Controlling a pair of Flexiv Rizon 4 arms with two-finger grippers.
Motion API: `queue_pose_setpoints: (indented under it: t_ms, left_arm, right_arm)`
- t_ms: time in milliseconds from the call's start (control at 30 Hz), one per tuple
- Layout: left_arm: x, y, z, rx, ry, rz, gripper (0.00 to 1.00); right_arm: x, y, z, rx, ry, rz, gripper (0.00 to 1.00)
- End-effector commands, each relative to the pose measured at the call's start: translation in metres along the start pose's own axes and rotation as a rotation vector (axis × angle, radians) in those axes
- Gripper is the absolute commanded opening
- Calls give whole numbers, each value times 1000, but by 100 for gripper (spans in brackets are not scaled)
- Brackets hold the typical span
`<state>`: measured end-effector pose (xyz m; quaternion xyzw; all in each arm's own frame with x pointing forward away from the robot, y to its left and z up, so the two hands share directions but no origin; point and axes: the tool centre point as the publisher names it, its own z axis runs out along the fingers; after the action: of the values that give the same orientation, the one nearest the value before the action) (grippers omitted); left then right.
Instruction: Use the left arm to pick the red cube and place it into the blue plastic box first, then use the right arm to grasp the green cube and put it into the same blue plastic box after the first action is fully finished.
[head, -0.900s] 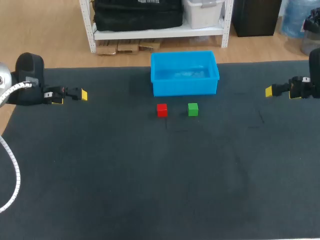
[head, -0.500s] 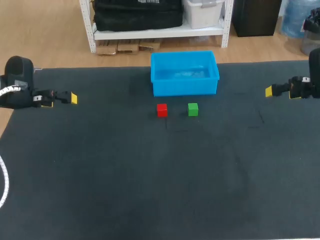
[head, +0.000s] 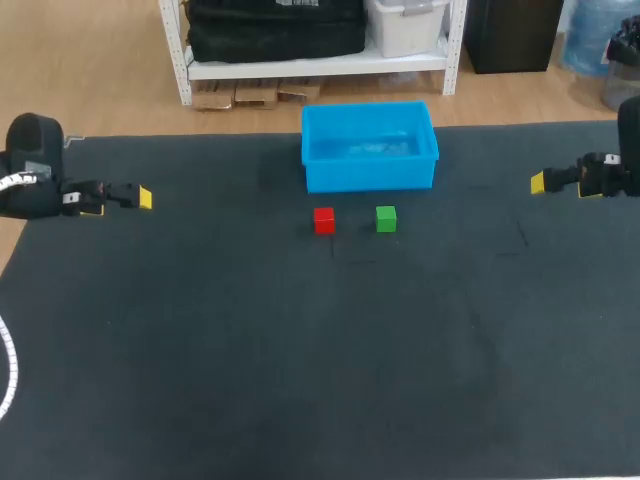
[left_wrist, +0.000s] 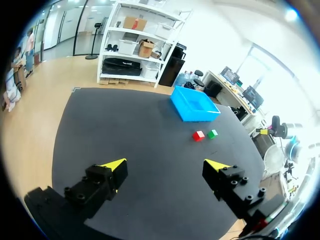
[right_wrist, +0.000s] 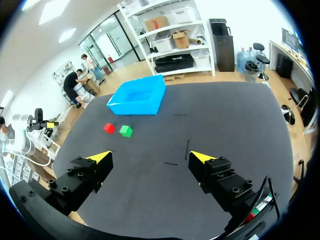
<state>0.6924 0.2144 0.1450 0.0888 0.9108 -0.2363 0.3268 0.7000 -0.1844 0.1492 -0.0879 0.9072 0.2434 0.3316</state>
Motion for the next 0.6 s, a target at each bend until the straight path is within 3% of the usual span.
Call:
queue_pose_setpoints:
  t_ms: [33,600]
  left_arm:
    - [1,1,-1,7,-6,1,100]
    - [-28,-30,15,-3,52,87,100]
  right_arm:
    - [0,0,0,-1,1,0,100]
    - [0,0,0,-1,1,0,100]
